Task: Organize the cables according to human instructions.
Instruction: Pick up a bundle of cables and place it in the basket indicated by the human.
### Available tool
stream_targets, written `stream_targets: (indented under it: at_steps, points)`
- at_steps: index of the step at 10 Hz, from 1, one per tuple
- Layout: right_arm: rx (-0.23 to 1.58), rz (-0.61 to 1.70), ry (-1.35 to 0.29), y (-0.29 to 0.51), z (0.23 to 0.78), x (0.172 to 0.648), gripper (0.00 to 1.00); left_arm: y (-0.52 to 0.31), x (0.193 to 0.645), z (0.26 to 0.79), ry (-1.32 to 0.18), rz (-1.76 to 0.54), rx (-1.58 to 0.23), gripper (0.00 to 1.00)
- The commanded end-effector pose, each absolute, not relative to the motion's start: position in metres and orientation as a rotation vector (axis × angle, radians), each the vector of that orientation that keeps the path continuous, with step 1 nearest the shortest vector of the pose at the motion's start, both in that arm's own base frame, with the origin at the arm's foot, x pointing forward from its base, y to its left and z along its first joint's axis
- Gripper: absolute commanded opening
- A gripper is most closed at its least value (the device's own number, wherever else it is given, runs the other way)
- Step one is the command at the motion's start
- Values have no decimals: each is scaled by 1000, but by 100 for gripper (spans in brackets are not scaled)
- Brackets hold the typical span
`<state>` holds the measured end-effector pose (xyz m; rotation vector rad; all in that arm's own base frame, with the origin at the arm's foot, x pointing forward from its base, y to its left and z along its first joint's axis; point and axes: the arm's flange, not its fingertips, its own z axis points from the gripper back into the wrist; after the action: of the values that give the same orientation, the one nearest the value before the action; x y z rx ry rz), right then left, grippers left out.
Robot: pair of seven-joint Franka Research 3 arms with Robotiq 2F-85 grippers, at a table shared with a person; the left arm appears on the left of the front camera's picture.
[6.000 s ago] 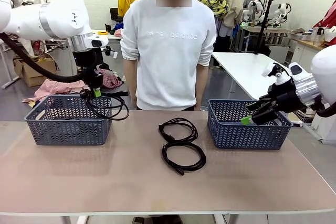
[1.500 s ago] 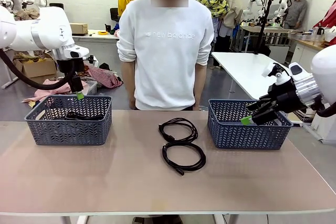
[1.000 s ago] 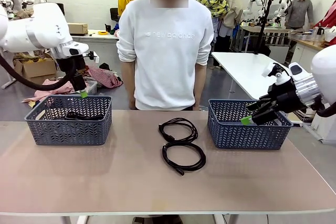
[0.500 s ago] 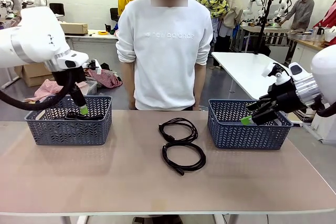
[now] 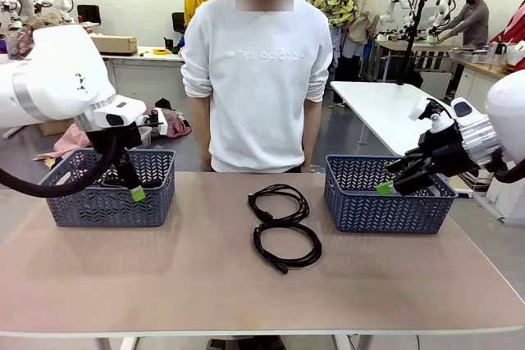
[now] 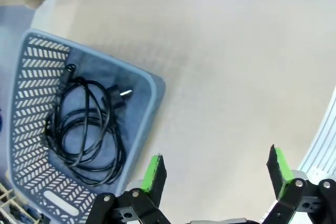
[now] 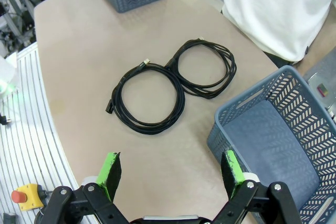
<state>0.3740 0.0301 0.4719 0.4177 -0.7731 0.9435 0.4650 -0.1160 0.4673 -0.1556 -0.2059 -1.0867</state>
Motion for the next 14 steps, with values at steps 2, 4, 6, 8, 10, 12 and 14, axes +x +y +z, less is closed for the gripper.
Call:
stream_targets:
  at_steps: [2, 4, 6, 8, 10, 12, 14]
  points:
    - [432, 959, -798, 30, 472, 378, 100, -115, 450, 455, -242, -1051, -140, 100]
    - [432, 959, -798, 30, 472, 378, 100, -116, 456, 459, -206, -1077, -154, 100]
    - [432, 959, -798, 30, 472, 378, 100, -116, 456, 459, -206, -1077, -154, 100]
    - [432, 959, -798, 30, 472, 378, 100, -116, 456, 459, -206, -1077, -154, 100]
    - [432, 959, -798, 30, 472, 378, 100, -116, 456, 459, -206, -1077, -154, 100]
    - [432, 959, -798, 30, 472, 378, 100, -116, 456, 459, -206, -1077, -154, 100]
    - [432, 959, -798, 30, 472, 378, 100, -116, 456, 459, -206, -1077, -154, 100]
